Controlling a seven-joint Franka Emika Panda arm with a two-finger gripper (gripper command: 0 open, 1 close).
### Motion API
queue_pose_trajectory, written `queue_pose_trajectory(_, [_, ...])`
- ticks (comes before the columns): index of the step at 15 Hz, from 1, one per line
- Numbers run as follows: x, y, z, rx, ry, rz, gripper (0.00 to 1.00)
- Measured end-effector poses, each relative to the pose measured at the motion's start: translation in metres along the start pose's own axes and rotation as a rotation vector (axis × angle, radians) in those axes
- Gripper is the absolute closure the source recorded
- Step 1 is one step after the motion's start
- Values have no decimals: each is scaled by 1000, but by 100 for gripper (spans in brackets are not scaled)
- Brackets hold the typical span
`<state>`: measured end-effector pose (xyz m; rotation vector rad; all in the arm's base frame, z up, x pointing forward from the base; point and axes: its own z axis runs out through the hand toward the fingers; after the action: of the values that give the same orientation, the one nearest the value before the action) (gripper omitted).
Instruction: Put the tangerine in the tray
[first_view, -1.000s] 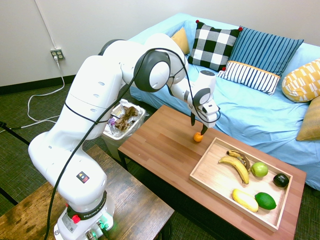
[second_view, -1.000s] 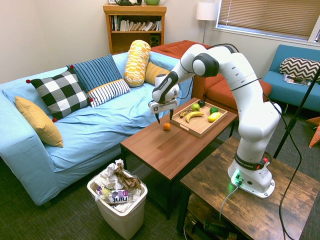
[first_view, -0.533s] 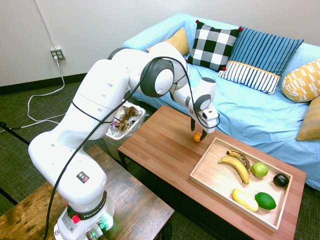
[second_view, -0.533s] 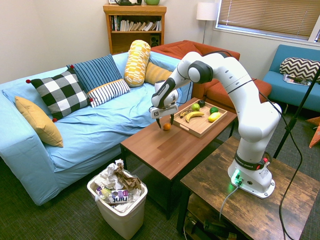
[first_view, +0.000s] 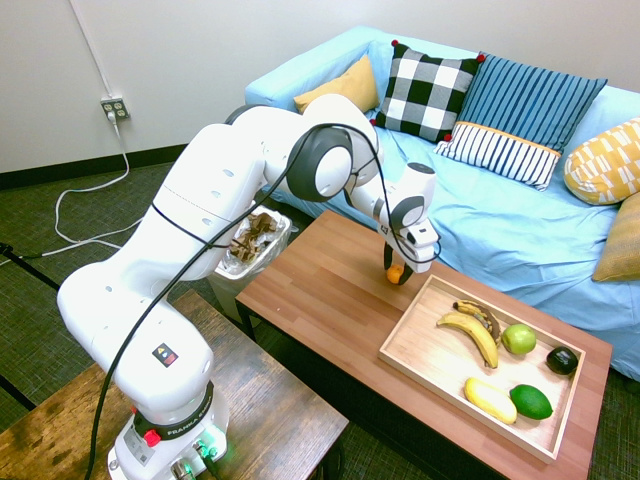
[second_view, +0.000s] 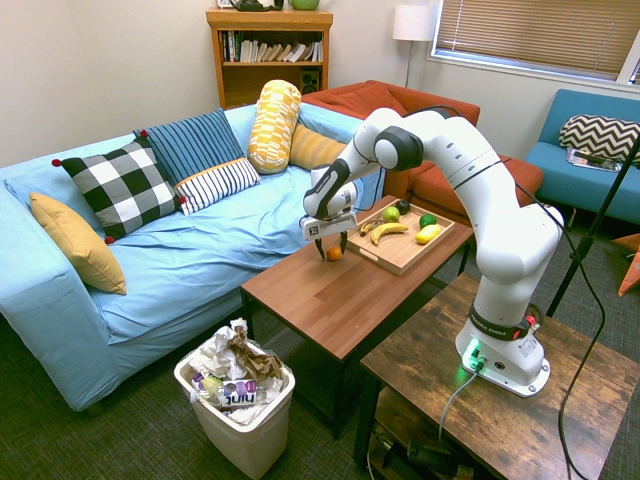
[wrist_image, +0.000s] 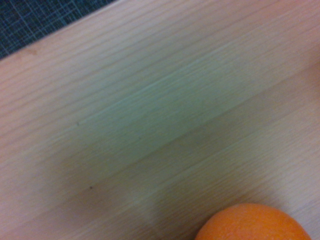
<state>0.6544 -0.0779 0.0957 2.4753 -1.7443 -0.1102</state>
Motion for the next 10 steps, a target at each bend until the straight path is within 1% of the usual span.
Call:
queue_pose_trajectory(4, [6, 2, -3, 10, -10, -2, 100])
queue_pose_trajectory(7, [21, 10, -28, 42, -12, 1, 100])
queue_pose_trajectory(10, [49, 45, -56, 49, -6, 35, 100])
